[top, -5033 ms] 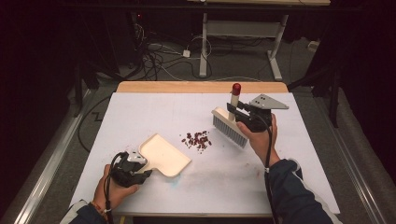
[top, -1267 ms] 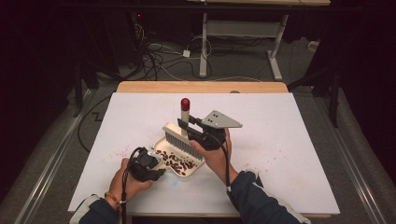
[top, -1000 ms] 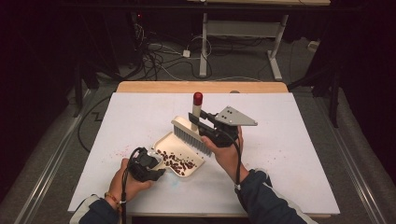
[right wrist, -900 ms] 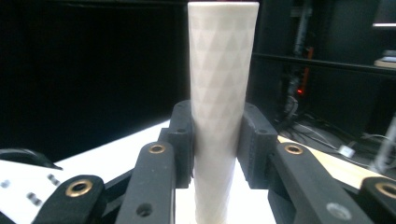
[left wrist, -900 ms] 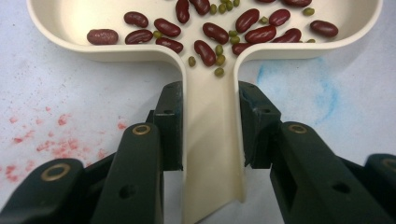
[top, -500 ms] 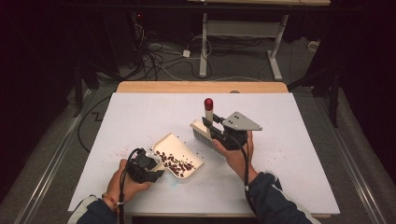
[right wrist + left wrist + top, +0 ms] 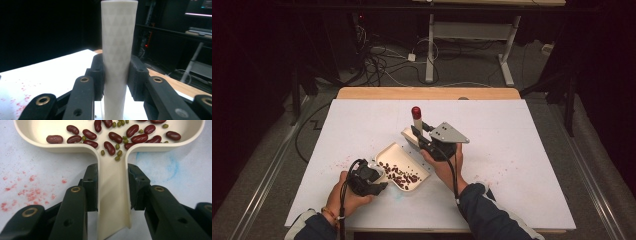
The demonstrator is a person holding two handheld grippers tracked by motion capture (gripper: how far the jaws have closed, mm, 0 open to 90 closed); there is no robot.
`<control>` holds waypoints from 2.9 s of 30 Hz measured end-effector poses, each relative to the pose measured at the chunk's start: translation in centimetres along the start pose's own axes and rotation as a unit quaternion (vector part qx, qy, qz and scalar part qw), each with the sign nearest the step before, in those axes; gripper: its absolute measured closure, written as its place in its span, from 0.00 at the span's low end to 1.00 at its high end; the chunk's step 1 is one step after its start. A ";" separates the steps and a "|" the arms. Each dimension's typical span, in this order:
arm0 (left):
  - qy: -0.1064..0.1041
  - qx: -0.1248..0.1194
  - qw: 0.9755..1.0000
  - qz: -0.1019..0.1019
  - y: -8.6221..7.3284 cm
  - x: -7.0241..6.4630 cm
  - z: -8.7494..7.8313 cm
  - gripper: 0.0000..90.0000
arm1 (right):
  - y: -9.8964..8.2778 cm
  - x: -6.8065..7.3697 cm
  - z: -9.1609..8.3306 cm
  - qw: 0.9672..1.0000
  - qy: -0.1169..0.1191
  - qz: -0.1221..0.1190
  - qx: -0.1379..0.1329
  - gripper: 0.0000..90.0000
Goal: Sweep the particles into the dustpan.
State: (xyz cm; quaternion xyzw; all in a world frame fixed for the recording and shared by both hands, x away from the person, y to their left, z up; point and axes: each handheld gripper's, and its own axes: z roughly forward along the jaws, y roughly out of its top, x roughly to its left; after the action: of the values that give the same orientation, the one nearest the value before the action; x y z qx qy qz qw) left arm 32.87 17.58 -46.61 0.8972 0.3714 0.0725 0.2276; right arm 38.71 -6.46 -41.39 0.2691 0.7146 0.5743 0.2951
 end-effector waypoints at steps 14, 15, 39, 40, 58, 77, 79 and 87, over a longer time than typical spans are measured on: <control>-0.001 0.000 1.000 0.000 0.1 0.0 0.0 0.71 | 0.6 0.7 1.8 1.000 0.002 -0.005 0.003 0.78; -0.002 0.000 1.000 0.000 0.1 0.0 0.0 0.71 | 0.6 0.7 1.9 1.000 0.007 0.001 0.004 0.78; -0.013 -0.003 1.000 -0.015 -0.7 0.4 -0.3 0.71 | 2.6 1.0 -1.7 0.996 0.092 0.013 -0.018 0.78; -0.013 -0.002 1.000 -0.016 -0.8 0.4 -0.4 0.71 | 2.8 0.8 -1.9 0.996 0.089 0.015 -0.020 0.78; -0.012 0.009 1.000 -0.007 -1.7 -0.2 -0.9 0.71 | 1.2 -3.1 -6.2 0.999 0.027 0.002 0.020 0.78; -0.004 0.009 1.000 -0.006 -1.7 -0.7 -0.9 0.71 | 0.9 2.4 -8.7 0.994 0.097 -0.032 0.023 0.78; -0.005 0.009 1.000 -0.006 -1.7 -0.6 -0.9 0.71 | 1.2 2.0 -9.0 0.995 0.097 -0.029 0.016 0.78; -0.005 0.011 1.000 -0.005 -1.7 -0.6 -0.9 0.71 | 1.8 -0.5 -10.3 0.997 0.069 -0.013 0.014 0.78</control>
State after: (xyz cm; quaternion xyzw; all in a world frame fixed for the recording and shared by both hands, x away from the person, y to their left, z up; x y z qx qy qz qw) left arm 31.11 18.52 -46.60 0.8983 0.3753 0.0626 0.2198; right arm 31.61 -13.23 -37.85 0.2238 0.7446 0.5777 0.2486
